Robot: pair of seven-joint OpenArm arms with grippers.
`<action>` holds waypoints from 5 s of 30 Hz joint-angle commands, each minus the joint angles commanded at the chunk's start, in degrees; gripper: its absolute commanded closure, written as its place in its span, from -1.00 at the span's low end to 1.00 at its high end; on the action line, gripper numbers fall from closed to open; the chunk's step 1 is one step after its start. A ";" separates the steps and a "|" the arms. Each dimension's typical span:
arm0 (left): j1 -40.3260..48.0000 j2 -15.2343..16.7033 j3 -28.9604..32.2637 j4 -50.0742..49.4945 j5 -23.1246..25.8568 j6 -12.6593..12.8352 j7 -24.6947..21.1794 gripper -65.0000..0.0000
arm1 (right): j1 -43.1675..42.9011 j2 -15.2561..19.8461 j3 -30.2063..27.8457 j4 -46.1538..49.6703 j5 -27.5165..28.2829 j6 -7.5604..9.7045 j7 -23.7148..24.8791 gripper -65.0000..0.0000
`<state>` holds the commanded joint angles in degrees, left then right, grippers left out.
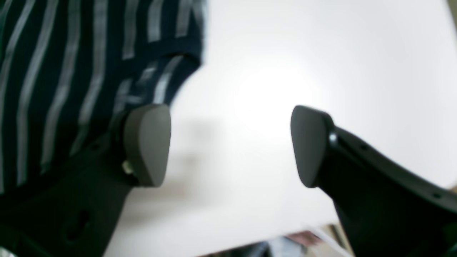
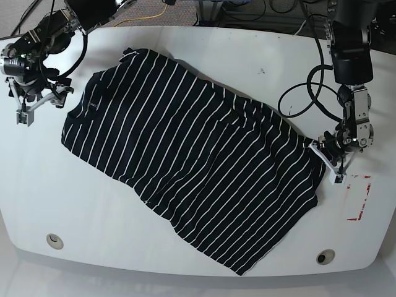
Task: Layout the t-shirt on the table in an organized manner, then fold the t-shirt properly
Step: 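Stretch the shirt between both grippers to smooth it flat, then regrasp the shirt corner with the right gripper and pull it outward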
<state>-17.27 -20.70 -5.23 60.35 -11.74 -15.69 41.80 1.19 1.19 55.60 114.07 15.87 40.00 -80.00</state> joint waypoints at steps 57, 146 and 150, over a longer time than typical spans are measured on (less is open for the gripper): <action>6.15 -1.67 -6.95 18.11 -0.09 -0.18 0.97 1.00 | -1.85 7.21 -18.55 -6.07 0.88 0.00 0.00 1.00; 7.56 -1.41 -6.95 32.00 0.18 -0.26 13.63 1.00 | -6.51 14.33 -24.00 -29.27 21.54 0.00 4.00 -1.00; 7.56 -1.41 -6.95 31.38 0.09 -0.26 13.63 1.00 | -6.59 13.54 -26.73 -29.19 21.54 0.00 4.00 -1.00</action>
<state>-9.71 -22.11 -12.18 91.74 -11.65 -15.96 55.43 -5.41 14.73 28.88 84.88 37.41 40.00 -76.00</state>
